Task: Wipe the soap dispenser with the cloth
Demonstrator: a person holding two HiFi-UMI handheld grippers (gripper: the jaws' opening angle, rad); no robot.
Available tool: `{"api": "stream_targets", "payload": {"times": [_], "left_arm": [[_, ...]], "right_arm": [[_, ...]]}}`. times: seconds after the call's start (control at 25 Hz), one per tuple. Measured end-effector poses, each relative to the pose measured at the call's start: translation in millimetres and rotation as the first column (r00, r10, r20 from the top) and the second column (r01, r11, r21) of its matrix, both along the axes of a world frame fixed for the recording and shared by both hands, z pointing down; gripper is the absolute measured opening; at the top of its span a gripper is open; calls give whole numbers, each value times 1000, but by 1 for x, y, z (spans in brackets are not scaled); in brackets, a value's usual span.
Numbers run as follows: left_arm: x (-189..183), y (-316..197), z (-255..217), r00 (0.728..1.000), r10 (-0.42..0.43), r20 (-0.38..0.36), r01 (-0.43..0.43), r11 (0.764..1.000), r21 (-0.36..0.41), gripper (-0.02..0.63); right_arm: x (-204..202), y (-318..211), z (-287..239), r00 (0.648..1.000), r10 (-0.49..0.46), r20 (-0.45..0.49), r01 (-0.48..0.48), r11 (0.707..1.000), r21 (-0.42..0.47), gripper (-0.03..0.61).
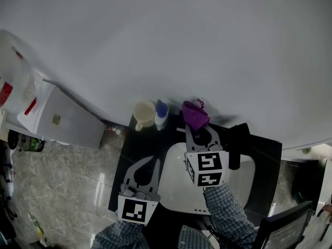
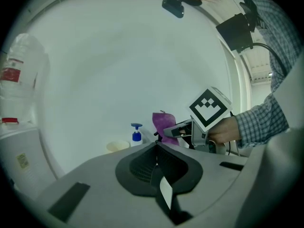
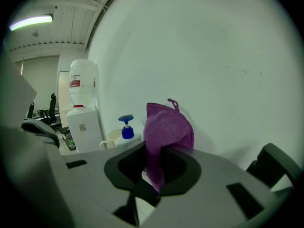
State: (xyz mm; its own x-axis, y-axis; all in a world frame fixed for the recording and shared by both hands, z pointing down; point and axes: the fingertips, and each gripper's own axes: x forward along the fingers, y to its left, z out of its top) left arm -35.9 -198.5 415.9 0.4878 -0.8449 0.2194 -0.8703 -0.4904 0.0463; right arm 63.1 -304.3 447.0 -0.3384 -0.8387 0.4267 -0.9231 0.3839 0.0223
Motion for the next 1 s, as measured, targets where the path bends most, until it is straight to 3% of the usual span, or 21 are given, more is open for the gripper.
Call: {"api": "stream_targets", "payload": {"times": [0.2,0.72,0.88,1.0], "left_arm": [[0,1,3,1000,1,0,-1,1000,1,2],[-12,7,3,1000,-1,14,1,1000,-5,2],[-15,8,3,1000,-5,7,5,1000,-7,2],[-13,8,2,1000,8,5,-8,1000,-1,2]], "right_arm": [[-4,10,15,1000,-25,-13,25,999,-27,77],[-21,40,115,997,-71,-42,57,961,-269,77],[-24,50,108,995,-100,-24,89,953,-290,77],[-19,55,78,995,-102,9,101,962,-252,77]]}}
